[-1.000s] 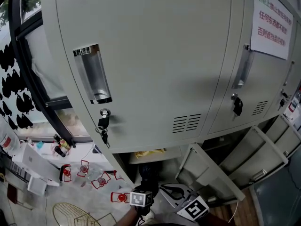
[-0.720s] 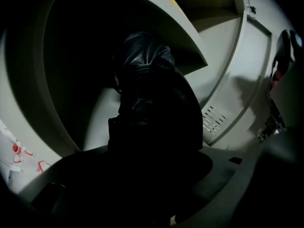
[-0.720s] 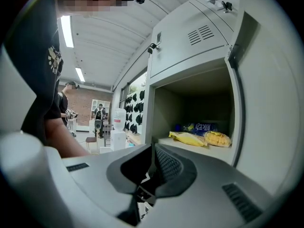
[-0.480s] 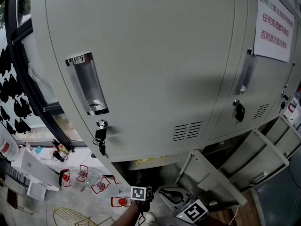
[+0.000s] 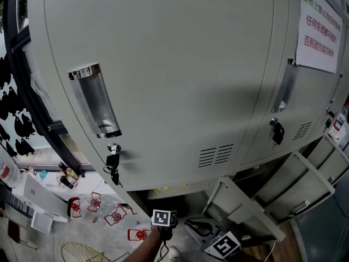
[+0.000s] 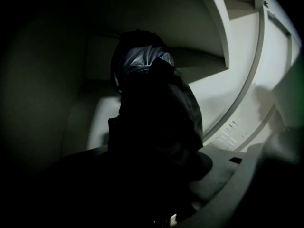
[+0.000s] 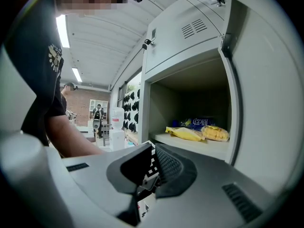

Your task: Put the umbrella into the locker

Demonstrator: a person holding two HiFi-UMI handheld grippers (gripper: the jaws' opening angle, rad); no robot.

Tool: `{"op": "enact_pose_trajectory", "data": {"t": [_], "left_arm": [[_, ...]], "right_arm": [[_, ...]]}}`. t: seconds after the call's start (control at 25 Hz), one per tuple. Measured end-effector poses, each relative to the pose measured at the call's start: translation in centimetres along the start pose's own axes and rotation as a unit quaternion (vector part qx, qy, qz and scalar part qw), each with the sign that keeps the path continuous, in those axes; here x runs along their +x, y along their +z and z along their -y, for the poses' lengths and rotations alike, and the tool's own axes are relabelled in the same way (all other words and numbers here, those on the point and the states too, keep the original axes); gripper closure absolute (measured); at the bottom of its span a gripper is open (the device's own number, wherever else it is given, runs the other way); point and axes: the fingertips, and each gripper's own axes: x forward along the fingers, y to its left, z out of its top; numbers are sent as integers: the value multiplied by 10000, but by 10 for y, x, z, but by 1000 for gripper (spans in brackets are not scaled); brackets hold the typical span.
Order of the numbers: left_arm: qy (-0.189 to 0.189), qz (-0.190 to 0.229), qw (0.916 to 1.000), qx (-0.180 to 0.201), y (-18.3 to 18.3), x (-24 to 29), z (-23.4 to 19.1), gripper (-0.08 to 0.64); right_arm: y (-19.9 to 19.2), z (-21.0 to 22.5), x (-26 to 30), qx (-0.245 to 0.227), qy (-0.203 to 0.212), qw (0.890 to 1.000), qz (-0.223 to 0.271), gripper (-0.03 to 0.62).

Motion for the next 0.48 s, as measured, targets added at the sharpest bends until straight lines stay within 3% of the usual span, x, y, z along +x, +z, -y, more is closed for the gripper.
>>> {"op": "enact_pose_trajectory", "data": {"t": [0.32,0.48], "left_arm": [[339,168,9993,-22,16,11,-18,291],[236,289,9990,-253,32,13,-14,284]], "right_arm": [[-10,3,-1,-34,55,9999,-136,549],[-10,3,-1,26,61,9999,-111,549]]}}
